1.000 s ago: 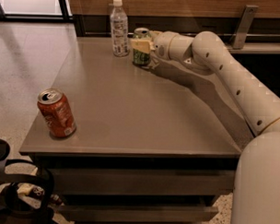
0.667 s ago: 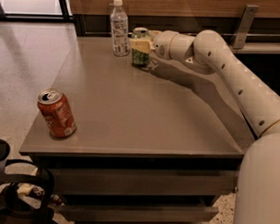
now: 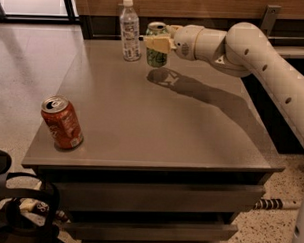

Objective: Move green can near coke can

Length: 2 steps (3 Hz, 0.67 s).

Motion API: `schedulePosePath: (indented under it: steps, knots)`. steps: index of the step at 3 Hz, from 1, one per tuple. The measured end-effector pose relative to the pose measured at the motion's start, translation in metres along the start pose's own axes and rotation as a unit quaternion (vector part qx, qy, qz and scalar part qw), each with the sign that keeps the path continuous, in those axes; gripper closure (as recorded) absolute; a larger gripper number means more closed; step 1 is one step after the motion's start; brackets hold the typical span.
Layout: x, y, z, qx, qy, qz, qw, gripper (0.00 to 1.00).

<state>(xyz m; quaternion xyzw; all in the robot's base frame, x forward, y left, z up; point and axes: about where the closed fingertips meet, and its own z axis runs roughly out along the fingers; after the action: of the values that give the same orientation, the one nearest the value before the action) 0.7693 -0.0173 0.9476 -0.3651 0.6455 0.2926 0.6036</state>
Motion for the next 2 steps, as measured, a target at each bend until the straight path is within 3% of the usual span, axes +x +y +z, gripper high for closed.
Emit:
schedulePosePath:
  steps: [1, 2]
  knots:
    - [-0.007, 0.029, -0.011, -0.012, 0.008, -0.005, 0.9999, 1.00]
    - [-0.010, 0.090, -0.027, -0.029, 0.001, -0.015, 0.9995, 1.00]
